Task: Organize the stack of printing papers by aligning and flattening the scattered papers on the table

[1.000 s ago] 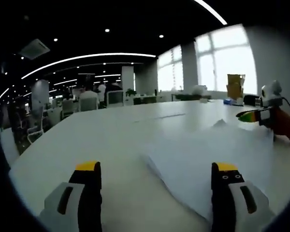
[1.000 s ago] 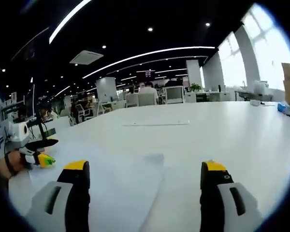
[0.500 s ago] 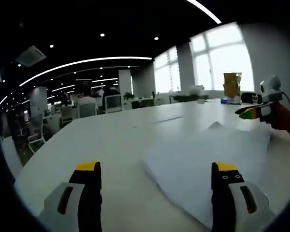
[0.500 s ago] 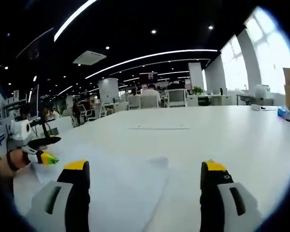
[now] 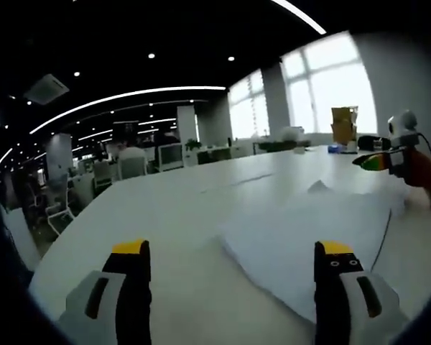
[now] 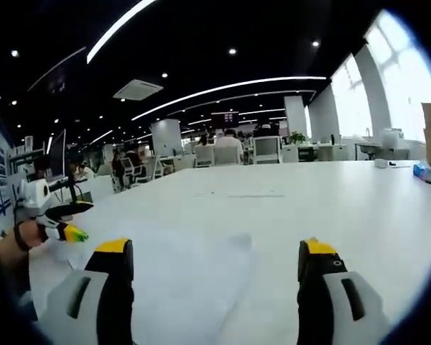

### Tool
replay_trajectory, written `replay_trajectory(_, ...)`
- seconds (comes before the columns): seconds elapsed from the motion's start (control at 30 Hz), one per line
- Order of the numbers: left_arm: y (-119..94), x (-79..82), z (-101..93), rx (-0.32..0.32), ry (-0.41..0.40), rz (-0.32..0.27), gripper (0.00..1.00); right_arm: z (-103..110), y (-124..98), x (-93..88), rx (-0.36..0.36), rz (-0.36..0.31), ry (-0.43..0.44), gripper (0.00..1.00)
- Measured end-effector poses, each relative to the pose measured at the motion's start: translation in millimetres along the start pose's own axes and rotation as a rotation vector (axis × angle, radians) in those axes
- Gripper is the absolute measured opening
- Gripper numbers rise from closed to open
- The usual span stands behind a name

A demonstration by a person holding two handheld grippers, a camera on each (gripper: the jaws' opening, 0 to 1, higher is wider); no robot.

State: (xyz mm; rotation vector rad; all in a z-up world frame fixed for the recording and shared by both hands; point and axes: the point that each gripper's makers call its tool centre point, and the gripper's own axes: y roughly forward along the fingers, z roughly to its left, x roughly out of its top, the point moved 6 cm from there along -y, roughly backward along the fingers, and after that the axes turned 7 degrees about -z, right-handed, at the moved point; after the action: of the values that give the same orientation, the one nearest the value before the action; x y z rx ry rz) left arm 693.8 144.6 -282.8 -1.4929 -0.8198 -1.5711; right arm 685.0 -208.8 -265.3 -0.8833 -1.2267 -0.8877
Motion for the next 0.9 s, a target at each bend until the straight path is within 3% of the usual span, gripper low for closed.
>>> replay_trajectory(0.43, -27.6, 3.6, 5.2, 0.010, 0.018, 0.006, 0.97, 14.6, -25.1, 5.4, 0.049, 0.016, -0.032, 0.90)
replay_trajectory(0.77, -49.1, 4.0, 3.6, 0.006, 0.042, 0.053, 0.97, 27.5, -49.2, 10.6, 0.100, 0.026, -0.049, 0.90)
replay_trajectory(0.9, -60.3, 5.5, -0.4, -0.001, 0.044, 0.053, 0.97, 30.5, -57.2, 9.8, 0.165, 0.024, 0.037, 0.90)
